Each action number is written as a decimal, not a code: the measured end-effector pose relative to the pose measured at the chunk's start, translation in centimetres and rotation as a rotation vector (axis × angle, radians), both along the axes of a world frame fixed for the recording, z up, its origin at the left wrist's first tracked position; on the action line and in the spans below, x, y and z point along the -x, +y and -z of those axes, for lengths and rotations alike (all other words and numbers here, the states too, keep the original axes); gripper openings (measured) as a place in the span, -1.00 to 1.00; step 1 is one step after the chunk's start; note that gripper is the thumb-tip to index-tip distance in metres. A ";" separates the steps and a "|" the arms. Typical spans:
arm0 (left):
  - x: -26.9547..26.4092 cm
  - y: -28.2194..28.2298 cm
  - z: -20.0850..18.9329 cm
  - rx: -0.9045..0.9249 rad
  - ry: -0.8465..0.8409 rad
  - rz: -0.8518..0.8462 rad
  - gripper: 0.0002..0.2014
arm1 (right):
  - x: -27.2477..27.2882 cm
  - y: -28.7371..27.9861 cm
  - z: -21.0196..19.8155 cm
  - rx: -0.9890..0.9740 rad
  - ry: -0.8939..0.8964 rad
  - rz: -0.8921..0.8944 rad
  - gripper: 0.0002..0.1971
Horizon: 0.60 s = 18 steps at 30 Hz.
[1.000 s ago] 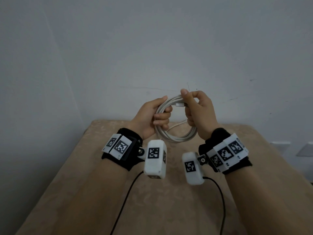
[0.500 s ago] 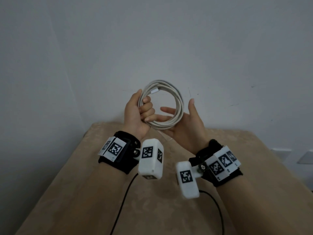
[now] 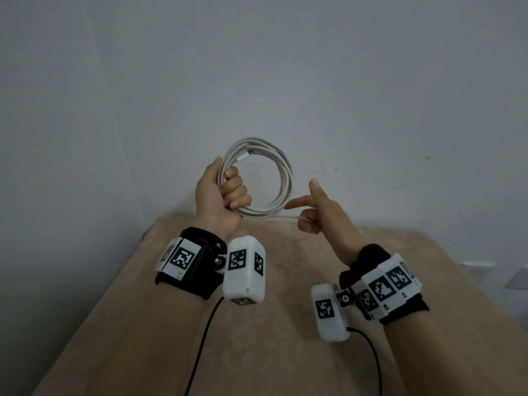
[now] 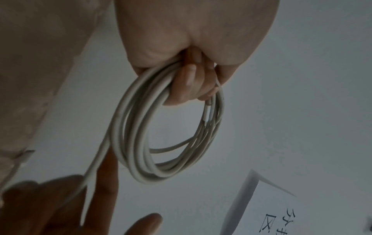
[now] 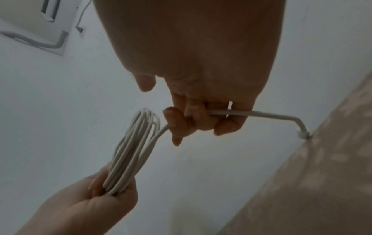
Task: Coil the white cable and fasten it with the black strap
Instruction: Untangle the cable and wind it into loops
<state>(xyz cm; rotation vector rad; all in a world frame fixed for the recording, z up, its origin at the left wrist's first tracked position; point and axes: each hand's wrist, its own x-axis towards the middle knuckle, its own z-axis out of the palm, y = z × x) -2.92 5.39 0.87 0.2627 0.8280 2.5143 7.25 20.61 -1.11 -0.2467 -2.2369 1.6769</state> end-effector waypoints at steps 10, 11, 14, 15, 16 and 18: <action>0.6 -0.8 -0.1 0.151 0.019 0.033 -0.59 | -1.8 4.1 -1.9 0.003 0.154 0.224 -0.48; 0.5 -0.7 -0.1 0.169 0.021 0.052 -0.59 | -2.1 4.5 -2.1 -0.007 0.169 0.236 -0.50; 0.3 -0.3 0.0 0.220 0.039 0.111 -0.58 | -2.5 5.1 -2.5 -0.027 0.183 0.240 -0.54; 0.2 -0.2 0.0 0.241 0.050 0.121 -0.58 | -2.5 5.1 -2.5 -0.025 0.183 0.238 -0.56; 0.1 -0.1 -0.1 0.263 0.064 0.129 -0.58 | -2.6 5.2 -2.5 -0.018 0.184 0.234 -0.60; 0.1 -0.1 -0.1 0.307 0.092 0.140 -0.58 | -2.5 5.2 -2.5 -0.008 0.179 0.225 -0.69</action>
